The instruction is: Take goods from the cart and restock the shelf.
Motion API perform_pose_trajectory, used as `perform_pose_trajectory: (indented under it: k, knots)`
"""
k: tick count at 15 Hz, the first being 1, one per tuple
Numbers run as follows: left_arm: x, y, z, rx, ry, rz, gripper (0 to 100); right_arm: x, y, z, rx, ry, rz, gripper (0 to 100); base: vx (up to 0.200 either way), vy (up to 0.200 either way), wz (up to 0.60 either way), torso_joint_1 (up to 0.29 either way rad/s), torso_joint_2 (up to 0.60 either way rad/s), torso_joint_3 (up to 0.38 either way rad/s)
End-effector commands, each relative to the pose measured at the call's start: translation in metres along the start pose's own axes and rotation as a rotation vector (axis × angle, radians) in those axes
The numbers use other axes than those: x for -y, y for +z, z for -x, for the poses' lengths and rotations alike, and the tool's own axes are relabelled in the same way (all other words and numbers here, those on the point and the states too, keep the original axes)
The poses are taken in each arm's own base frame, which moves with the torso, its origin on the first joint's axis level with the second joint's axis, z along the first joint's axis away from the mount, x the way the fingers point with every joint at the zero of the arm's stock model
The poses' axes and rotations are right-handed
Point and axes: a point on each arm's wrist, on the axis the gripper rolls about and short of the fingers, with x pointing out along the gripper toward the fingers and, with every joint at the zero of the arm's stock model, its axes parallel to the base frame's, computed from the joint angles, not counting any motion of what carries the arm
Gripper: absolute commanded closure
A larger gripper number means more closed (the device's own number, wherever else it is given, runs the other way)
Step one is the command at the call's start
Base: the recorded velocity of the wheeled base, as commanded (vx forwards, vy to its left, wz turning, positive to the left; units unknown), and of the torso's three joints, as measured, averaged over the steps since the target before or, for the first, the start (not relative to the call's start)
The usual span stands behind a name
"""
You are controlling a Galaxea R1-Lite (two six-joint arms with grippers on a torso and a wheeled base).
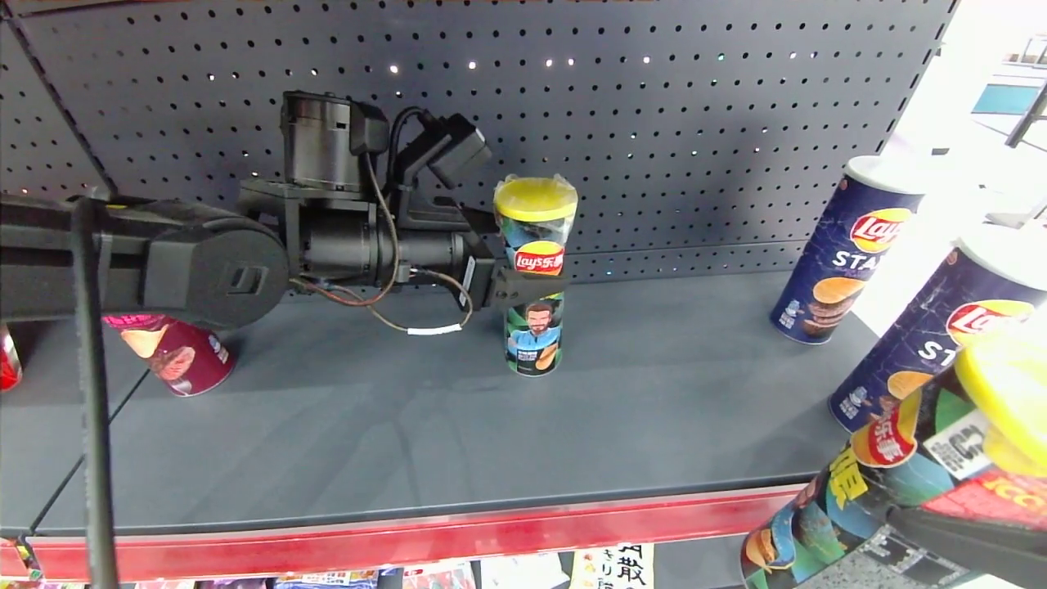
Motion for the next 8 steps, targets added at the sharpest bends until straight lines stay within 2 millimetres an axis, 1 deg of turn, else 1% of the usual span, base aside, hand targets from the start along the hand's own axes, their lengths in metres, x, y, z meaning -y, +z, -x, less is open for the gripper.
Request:
perform_pose_trajectory:
  k: [1,3,6,8]
  knots:
    - [-0.004,-0.003,-0.008,0.002,-0.012,0.001,0,0.0,0.0,0.0,-0.002,0.002,-0.001,100,0.0,0.0,0.0,0.0,0.0,0.0]
    - [-0.004,-0.006,-0.011,0.001,-0.028,0.005,0,0.0,0.0,-0.001,-0.002,0.0,-0.001,100,0.0,0.0,0.0,0.0,0.0,0.0]
    - [-0.006,-0.002,-0.014,0.031,-0.081,-0.001,0,0.0,0.0,-0.001,-0.002,-0.001,-0.001,100,0.0,0.0,0.0,0.0,0.0,0.0]
    - [-0.013,-0.003,-0.021,0.038,-0.081,-0.007,0,0.0,0.001,0.0,0.002,0.0,0.001,100,0.0,0.0,0.0,0.0,0.0,0.0]
